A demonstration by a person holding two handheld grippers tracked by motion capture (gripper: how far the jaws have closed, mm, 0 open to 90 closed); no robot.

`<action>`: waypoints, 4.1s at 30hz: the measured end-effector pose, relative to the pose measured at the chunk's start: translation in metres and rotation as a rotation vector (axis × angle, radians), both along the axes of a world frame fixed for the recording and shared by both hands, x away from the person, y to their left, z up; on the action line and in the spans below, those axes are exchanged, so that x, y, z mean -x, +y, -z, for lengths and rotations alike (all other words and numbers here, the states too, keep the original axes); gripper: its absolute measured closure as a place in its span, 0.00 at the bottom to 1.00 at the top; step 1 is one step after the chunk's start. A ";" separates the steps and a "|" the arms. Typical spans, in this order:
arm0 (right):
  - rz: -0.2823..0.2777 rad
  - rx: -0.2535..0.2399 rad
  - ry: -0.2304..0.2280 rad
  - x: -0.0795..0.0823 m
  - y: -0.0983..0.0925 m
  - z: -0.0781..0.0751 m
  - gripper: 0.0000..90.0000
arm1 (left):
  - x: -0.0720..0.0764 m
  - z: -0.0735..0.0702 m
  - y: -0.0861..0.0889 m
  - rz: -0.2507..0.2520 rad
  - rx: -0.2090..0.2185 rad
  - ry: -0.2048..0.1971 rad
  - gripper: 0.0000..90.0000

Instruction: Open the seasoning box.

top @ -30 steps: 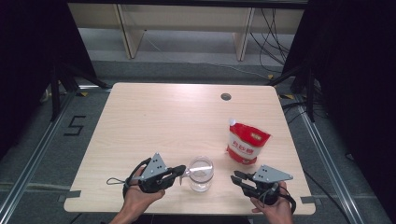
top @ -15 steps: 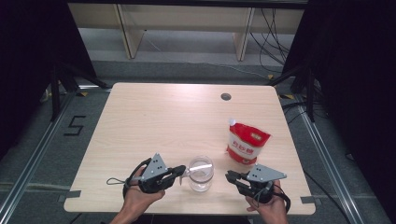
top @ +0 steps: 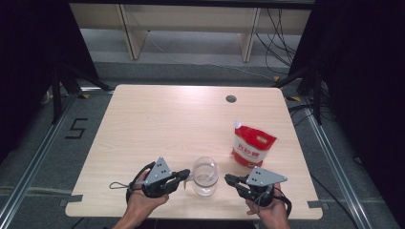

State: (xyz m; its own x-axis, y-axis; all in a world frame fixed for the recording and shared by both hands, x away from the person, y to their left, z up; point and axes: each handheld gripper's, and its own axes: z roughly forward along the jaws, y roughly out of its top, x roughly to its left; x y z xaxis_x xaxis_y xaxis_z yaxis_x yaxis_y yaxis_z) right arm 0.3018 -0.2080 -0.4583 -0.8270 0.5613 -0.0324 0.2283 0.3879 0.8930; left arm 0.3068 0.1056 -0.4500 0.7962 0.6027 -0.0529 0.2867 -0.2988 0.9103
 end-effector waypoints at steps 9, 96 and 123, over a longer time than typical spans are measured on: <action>-0.037 -0.004 -0.018 -0.001 0.016 -0.004 1.00 | 0.001 0.001 0.000 -0.007 0.013 0.015 0.99; -0.023 -0.002 -0.079 -0.002 0.009 -0.019 0.65 | 0.018 0.042 0.052 -0.039 -0.104 0.107 0.17; 0.124 -0.021 0.058 -0.013 -0.041 0.013 0.35 | 0.013 0.041 0.051 -0.056 -0.104 0.109 0.17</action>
